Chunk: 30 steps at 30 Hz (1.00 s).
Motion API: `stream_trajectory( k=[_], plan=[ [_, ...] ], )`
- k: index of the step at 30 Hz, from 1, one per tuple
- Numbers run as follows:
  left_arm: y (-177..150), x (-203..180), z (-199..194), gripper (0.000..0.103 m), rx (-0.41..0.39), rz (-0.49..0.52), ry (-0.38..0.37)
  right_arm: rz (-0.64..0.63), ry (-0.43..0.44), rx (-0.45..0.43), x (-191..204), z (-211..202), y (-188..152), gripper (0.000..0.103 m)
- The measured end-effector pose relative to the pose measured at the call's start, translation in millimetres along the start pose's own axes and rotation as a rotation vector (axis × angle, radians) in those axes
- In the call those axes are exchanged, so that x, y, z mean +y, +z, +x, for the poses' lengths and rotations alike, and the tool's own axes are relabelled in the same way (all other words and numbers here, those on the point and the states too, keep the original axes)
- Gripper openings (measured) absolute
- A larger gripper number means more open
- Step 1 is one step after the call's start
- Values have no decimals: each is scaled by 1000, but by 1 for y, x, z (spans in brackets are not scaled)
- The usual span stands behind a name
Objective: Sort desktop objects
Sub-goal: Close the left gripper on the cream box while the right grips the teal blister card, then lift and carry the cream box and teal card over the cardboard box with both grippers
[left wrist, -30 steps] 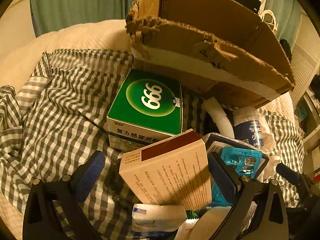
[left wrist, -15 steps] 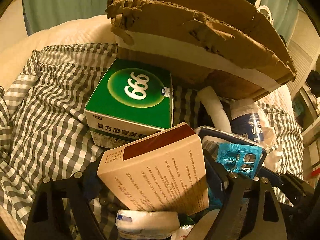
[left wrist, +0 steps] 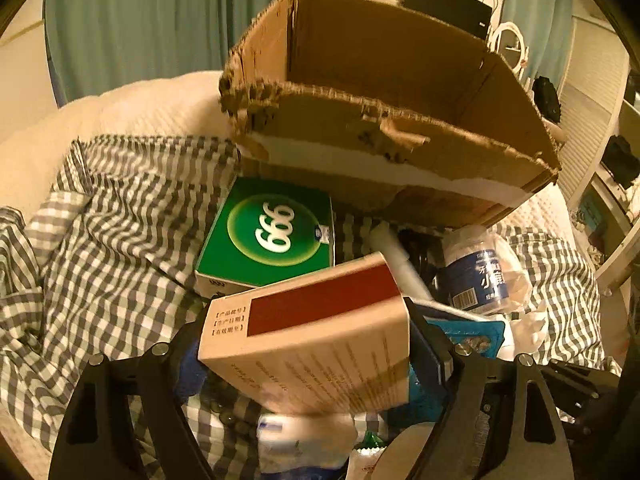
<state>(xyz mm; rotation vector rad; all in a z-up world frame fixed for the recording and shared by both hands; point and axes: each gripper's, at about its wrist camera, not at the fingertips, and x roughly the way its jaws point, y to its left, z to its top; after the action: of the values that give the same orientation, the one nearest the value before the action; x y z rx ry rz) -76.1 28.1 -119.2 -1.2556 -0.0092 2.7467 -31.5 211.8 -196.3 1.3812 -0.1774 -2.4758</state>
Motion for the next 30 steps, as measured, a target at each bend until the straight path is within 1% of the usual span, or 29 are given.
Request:
stream_trajectory(
  k=[4,10,11,12,14,20,26,30],
  plan=[
    [1,-2,-11,83,-34,26,6,-2,4,-32,6,-10,0,15],
    [4,-2,-22,83,-72,44,9,-12,-21,-82,11,-25,1,12],
    [4,-3,-25,83,-80,47,13,-15,-26,-94,10,-31,2,12],
    [5,-3,-27,83,-87,48,15,-20,-23,-98,0,-41,0,11],
    [6,-1,-29,83,-95,50,19,-29,-31,-124,2,-46,1,9],
    [9,0,-43,83,-134,60,28,-40,-50,-160,4,-55,5,9],
    [12,-2,-61,83,-190,86,38,-62,-70,-241,12,-73,8,9],
    [15,-1,-67,83,-208,87,36,-76,-87,-270,17,-80,10,9]
  ],
)
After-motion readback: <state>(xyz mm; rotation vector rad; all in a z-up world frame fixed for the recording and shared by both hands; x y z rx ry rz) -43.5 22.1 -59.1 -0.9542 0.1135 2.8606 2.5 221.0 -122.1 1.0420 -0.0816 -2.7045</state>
